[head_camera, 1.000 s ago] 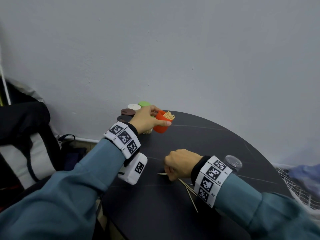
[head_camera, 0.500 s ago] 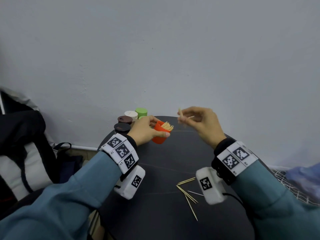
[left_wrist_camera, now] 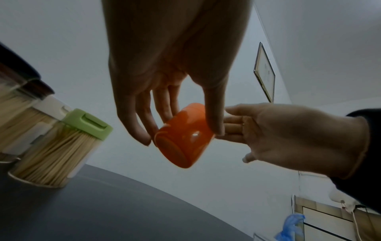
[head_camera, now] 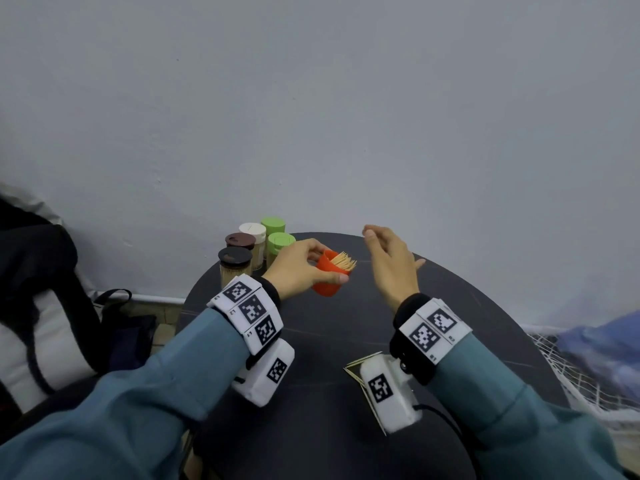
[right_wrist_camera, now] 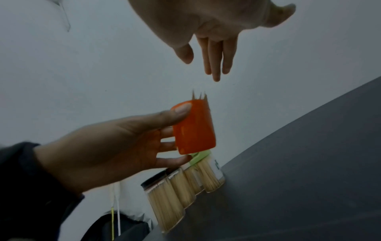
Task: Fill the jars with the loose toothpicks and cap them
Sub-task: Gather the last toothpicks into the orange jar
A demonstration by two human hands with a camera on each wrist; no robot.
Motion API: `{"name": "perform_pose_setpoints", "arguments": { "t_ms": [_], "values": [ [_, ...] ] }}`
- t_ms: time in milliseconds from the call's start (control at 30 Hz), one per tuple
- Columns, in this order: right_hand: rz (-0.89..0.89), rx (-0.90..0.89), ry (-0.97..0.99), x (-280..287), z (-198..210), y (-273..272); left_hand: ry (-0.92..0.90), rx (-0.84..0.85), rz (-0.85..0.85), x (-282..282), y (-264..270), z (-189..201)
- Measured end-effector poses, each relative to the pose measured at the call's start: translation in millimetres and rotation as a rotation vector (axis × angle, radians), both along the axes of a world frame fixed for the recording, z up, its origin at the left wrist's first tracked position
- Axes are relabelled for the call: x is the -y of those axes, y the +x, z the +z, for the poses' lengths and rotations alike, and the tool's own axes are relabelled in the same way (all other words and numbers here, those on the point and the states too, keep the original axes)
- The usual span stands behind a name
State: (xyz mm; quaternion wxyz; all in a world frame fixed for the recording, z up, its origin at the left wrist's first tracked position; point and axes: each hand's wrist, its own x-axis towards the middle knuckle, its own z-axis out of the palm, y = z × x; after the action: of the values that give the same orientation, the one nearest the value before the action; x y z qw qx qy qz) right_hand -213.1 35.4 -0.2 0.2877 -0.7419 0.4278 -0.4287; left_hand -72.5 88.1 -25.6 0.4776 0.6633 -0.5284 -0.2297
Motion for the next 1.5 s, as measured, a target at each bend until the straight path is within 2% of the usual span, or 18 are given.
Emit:
{"name": "perform_pose_setpoints", "arguments": {
  "t_ms": [100,167,233,333,400,467,833,1033,1367,1500],
  "values": [
    [0.006,-0.081,0.017,4.6,-6.7,-17.1,-0.003,0.0,-0.002,2.5,-0.8,0.8],
    [0.085,-0.189,0.039,8.0,-14.8,-32.3,-0.013,0.001,0.004,3.8,-1.3,1.6],
    [0.259,-0.422,0.128,5.2,-19.2,-46.8,-0.014,-0.004,0.002,4.7,-3.0,2.0],
    [0.485,-0.895,0.185,-5.9,-23.6,-61.7,-0.011,-0.006,-0.008,8.2,-6.0,1.0],
    [0.54,-1.11,0.157,-14.2,-30.3,-66.6,-0.006,0.004,-0.015,9.7,-7.4,-0.6],
    [0.534,-1.217,0.101,-19.8,-39.8,-68.9,0.003,0.015,-0.019,11.6,-7.7,-2.9],
    [0.506,-1.097,-0.063,-15.4,-39.9,-69.9,0.029,0.039,-0.024,12.5,-10.7,-1.8],
    [0.452,-1.147,-0.188,-20.2,-37.9,-63.2,0.036,0.055,-0.023,13.3,-9.5,-3.6],
    [0.421,-1.366,-0.203,-25.8,-39.3,-55.7,0.043,0.068,-0.026,12.8,-10.1,-4.9],
    [0.41,-1.351,-0.164,-22.8,-39.2,-56.2,0.045,0.067,-0.032,11.8,-9.9,-4.2]
  ]
}}
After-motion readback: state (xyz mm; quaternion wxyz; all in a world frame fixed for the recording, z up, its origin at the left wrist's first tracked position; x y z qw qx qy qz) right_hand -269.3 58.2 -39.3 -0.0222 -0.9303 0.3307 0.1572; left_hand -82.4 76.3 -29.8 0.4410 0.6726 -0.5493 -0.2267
